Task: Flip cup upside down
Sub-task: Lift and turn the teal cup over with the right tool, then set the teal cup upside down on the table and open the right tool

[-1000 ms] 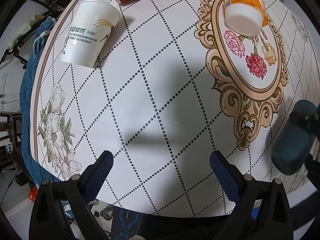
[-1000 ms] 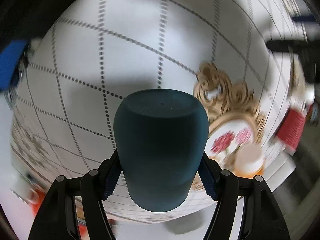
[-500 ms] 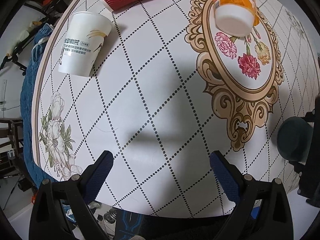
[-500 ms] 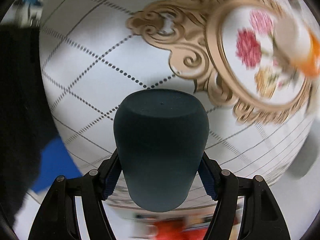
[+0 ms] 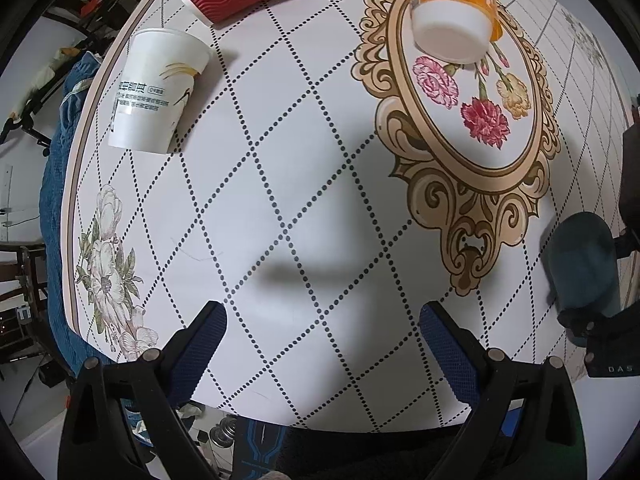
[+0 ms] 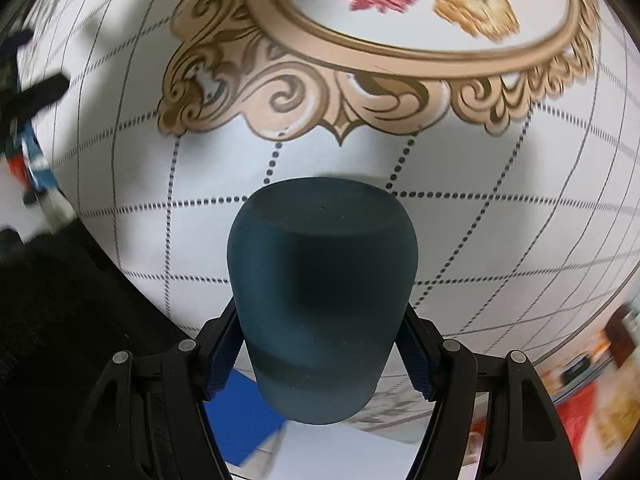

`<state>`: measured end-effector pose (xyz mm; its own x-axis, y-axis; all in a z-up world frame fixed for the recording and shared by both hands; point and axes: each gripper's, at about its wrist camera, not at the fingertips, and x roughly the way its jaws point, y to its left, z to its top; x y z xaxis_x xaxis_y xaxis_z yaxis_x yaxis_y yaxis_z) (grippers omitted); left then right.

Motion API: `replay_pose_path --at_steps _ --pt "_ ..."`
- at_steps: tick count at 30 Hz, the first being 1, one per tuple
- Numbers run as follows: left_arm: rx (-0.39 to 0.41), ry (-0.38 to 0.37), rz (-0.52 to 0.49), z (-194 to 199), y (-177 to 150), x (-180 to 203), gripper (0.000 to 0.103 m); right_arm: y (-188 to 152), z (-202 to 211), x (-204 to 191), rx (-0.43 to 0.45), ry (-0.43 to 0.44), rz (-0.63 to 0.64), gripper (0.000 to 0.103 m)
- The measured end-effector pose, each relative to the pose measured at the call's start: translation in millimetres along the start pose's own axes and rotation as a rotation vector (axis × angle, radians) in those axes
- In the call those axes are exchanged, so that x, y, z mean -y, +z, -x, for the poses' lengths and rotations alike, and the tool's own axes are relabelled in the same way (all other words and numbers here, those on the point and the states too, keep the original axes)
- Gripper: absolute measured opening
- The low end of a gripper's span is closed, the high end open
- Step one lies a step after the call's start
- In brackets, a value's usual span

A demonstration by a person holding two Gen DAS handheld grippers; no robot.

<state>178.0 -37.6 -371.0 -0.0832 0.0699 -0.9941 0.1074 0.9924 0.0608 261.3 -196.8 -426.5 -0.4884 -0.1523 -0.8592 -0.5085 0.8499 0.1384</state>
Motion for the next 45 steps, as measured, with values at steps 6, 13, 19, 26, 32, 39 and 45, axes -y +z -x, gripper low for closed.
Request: replay_pose_path --at_steps 6,13,19,26,32,39,45 --pt "-0.006 0.002 -0.016 -2 -7 9 0.099 17 4 42 0.006 0.084 -0.123 0.072" --pt "-0.018 -0.001 -0.030 -8 -14 21 0.099 4 9 50 -0.009 0.104 -0.162 0.073" --pt "-0.023 0.000 -0.038 -11 -23 31 0.099 13 25 68 0.027 0.101 -0.192 0.080" --pt "-0.026 0.006 -0.051 -15 -21 42 0.099 18 32 77 0.063 0.121 -0.201 0.071" --pt "-0.028 0.016 -0.055 -14 -16 49 0.099 5 32 77 0.127 0.126 -0.188 0.071" --pt "-0.023 0.016 -0.053 -9 -6 53 0.099 -36 53 88 0.291 0.154 -0.261 0.071" --pt "-0.017 -0.002 -0.036 -4 8 49 0.099 -72 80 116 0.490 0.154 -0.363 0.071"
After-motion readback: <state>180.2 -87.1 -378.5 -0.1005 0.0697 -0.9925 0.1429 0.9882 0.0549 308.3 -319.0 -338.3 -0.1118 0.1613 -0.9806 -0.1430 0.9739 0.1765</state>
